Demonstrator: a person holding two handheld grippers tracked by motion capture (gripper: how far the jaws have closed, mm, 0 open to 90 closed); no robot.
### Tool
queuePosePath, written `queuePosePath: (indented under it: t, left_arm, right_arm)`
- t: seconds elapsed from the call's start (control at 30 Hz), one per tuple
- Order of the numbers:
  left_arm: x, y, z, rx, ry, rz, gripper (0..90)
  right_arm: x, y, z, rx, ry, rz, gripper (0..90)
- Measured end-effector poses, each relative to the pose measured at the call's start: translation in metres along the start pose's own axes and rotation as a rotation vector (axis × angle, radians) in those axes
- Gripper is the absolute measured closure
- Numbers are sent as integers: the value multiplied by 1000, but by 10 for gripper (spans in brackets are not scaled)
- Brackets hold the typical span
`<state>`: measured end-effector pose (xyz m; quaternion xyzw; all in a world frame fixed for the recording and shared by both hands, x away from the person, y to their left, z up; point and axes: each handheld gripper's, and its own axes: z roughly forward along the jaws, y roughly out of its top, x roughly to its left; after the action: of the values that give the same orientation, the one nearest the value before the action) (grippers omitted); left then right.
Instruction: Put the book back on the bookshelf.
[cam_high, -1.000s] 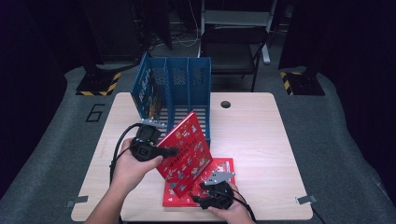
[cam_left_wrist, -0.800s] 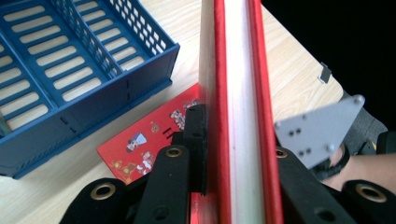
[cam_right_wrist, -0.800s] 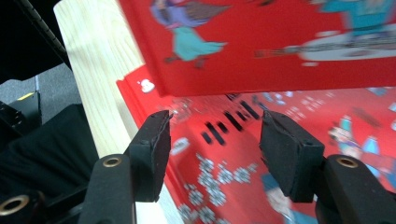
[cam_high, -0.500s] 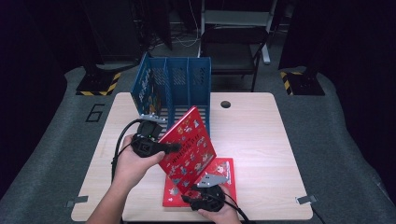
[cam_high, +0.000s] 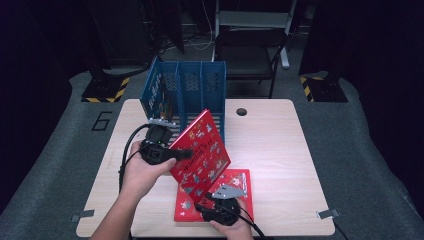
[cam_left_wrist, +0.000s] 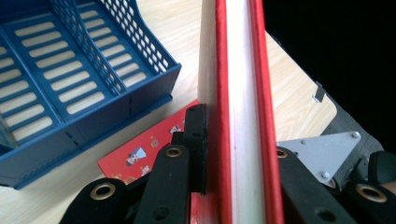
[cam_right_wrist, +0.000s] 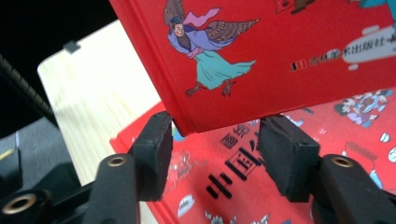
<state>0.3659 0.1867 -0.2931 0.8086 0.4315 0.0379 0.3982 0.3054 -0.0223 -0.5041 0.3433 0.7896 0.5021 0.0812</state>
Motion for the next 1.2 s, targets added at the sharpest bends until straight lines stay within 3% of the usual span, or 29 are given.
queuePosePath:
  t: [0.27,0.4,0.57,0.8,1.03,1.2]
  left_arm:
    - [6,6,-11,-11,7,-17,793]
    - [12,6,-16,-18,-9,-33,793]
    - [12,6,-19,-33,-6,-33,793]
    - [14,10,-23,-36,-7,-35,792]
    - [12,12,-19,-22,0,-32,789]
    - [11,14,-17,-11,-5,-32,784]
  right_arm:
    - [7,5,3,-58,-39,7,485]
    - [11,5,4,-90,-37,56,505]
    - [11,6,5,-114,-23,73,505]
    - [9,8,4,-153,-40,47,504]
    - [8,7,4,-143,-30,53,504]
    - [8,6,4,-143,-16,88,504]
